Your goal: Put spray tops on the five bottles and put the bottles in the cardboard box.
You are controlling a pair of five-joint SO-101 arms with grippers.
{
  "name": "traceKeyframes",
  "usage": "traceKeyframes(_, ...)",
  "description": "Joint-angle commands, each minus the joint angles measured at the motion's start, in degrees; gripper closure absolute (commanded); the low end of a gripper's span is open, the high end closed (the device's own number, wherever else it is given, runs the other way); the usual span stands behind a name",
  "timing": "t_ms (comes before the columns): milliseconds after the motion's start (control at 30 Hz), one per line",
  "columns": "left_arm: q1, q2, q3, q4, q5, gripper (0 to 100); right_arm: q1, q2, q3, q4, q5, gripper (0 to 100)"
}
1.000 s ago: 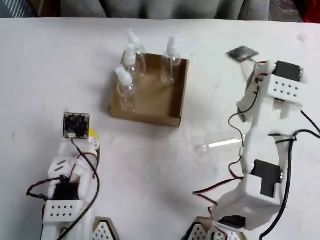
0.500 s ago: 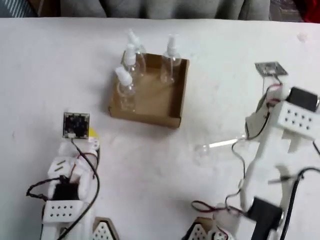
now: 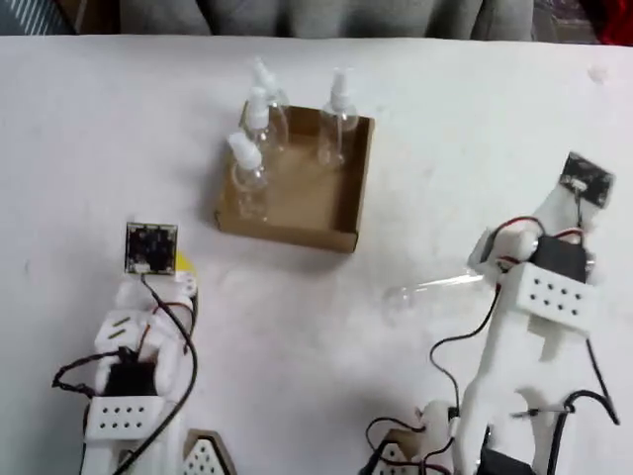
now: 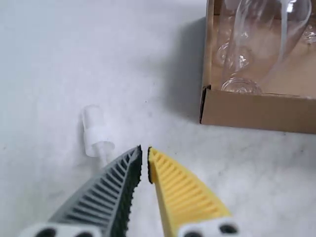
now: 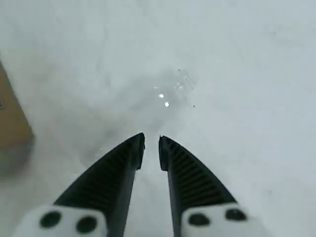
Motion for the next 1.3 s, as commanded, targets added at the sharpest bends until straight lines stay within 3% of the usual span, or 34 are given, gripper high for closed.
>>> traceKeyframes(0, 0.5, 0.7, -0.3, -1.6, -0.4, 98, -4.4, -1.8, 3.4, -9.7, -1.1, 96.2)
traceKeyframes(167, 0.6, 0.7, -0.3, -1.6, -0.4, 98, -8.0, -2.3, 3.7, -7.0, -1.8, 82.9)
traceKeyframes(400, 0.9, 0.5, -0.4, 0.7, -0.4, 98, -7.1, -1.7, 4.1, -9.3, -26.3, 76.7)
traceKeyframes(600, 2.0, 0.5, -0.4, 0.9, -0.4, 98, -7.1, -1.7, 7.2, -12.4, -39.5, 63.9)
traceKeyframes(667, 2.0, 0.5, -0.4, 0.8, -0.4, 98, -7.1, -1.7, 11.3, -17.8, -40.2, 60.8)
traceKeyframes(867, 2.0, 0.5, -0.4, 0.8, -0.4, 98, -7.1, -1.8, 16.3, -30.3, -40.3, 63.8)
traceKeyframes(1267, 2.1, 0.6, -0.4, 1.1, -0.4, 98, -8.8, -1.7, 16.3, -33.4, -40.2, 63.7)
